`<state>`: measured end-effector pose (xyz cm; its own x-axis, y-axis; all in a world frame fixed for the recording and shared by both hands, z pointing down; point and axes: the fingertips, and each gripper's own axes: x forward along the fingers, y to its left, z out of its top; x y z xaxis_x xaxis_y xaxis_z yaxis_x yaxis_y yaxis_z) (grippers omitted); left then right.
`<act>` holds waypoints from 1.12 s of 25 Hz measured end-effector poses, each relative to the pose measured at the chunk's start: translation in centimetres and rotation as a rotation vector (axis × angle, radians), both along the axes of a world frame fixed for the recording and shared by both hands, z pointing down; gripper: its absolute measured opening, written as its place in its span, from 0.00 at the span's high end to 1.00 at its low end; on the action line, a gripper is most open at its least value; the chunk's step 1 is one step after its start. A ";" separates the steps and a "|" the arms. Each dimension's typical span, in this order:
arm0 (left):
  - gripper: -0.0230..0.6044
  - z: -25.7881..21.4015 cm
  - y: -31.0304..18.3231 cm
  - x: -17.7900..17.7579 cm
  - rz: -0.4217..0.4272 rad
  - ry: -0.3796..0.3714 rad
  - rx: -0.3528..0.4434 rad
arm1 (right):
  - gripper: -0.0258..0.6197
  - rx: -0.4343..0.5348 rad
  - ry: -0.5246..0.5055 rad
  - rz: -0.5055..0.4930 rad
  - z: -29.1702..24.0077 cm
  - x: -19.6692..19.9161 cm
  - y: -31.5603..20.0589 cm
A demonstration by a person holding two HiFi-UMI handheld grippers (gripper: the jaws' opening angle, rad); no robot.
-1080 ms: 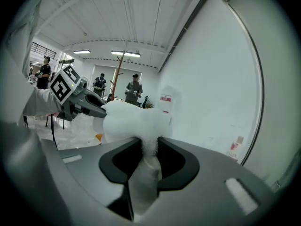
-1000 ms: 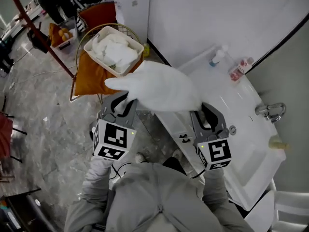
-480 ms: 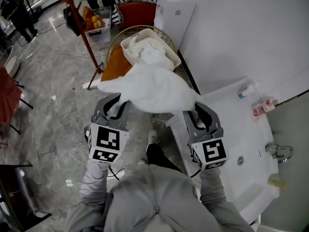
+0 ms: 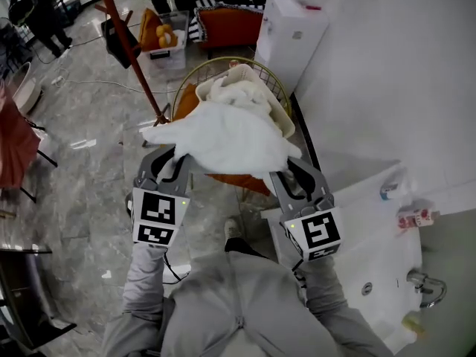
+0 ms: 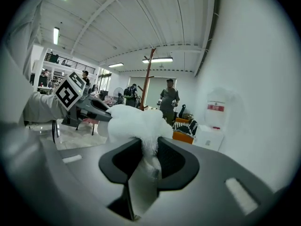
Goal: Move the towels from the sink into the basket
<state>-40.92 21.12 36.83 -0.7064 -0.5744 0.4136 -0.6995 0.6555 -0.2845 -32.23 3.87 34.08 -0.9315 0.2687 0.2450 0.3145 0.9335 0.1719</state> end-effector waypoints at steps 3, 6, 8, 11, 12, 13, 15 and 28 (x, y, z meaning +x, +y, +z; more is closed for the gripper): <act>0.76 -0.6 -1.8 -3.3 -0.006 -0.015 -0.006 | 0.81 -0.023 0.001 -0.001 -0.2 -3.1 -1.8; 0.76 -1.1 -3.5 -6.4 0.002 -0.029 -0.025 | 0.81 -0.046 0.005 0.008 -0.1 -5.6 -3.0; 0.76 -1.3 -4.9 -8.2 0.019 -0.034 -0.036 | 0.81 -0.060 0.013 0.024 0.2 -6.8 -4.0; 0.76 -0.9 -6.7 -10.2 0.045 -0.027 -0.054 | 0.81 -0.073 0.027 0.054 0.8 -8.0 -5.2; 0.76 -0.6 -7.2 -10.8 0.056 -0.023 -0.059 | 0.81 -0.077 0.032 0.066 1.1 -8.3 -5.5; 0.76 -0.4 -7.7 -11.4 0.070 -0.021 -0.061 | 0.81 -0.079 0.037 0.079 1.5 -8.7 -5.8; 0.76 0.5 -8.7 -12.9 0.101 -0.011 -0.065 | 0.81 -0.082 0.056 0.109 2.4 -9.7 -6.4; 0.76 13.6 -15.8 -22.3 0.358 0.201 -0.238 | 0.81 -0.137 0.328 0.301 14.9 -17.5 -8.4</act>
<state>-63.26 5.27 50.47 -0.3737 -0.6396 0.6718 -0.9262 0.2963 -0.2331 -49.73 -4.49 48.99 -0.8522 0.0487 0.5210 0.0434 0.9988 -0.0223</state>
